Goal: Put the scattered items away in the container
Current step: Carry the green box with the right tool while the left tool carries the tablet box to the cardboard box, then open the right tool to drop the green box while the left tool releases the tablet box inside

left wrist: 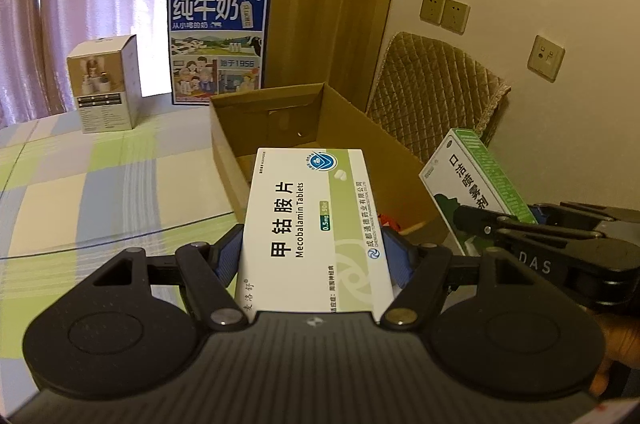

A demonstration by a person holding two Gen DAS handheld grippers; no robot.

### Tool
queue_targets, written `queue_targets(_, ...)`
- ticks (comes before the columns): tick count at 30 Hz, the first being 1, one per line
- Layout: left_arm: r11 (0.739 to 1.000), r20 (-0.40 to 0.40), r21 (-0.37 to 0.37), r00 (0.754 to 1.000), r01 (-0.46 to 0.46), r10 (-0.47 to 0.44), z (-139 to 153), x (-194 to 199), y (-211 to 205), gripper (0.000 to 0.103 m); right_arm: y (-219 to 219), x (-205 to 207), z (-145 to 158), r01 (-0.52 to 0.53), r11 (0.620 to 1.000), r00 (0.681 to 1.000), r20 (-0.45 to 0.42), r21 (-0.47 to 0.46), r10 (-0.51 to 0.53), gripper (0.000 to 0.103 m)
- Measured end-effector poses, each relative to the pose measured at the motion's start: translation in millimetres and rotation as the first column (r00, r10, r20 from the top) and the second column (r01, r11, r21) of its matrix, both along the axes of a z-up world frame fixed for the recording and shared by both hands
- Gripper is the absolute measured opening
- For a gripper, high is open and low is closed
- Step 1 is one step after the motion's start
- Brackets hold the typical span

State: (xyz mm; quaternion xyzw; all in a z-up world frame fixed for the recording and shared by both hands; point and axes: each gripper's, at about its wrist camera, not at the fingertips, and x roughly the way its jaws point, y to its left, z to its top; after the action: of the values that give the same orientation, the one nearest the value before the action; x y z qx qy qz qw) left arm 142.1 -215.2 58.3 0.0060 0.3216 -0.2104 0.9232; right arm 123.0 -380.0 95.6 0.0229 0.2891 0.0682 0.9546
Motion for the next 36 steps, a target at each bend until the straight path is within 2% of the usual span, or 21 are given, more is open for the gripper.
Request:
queue_targets(4,1.0,-0.01,-0.005,1.0,-0.001,0.001,-2.0,11.7,-5.9,0.067,-5.8,12.8,-1.5,0.001,1.0,1.0,-0.015,0.029,-0.001,0.028)
queue_targets(25,0.999,-0.053,-0.031,0.999,-0.013,0.012,-16.4,62.0,-15.7,0.067,-4.7,64.9,-12.7,-0.02,0.999,0.999,-0.044,0.044,0.022,0.028)
queue_targets(31,0.996,-0.086,-0.088,0.996,-0.021,0.014,-16.0,80.3,-17.0,0.067,-7.5,82.9,-14.4,-0.016,0.999,0.999,-0.051,0.043,0.018,0.028)
queue_targets(36,0.996,-0.084,-0.088,0.996,-0.023,0.016,-16.2,92.6,-22.8,0.067,-7.9,98.4,-17.2,-0.021,0.999,0.998,-0.059,0.03,0.022,0.028)
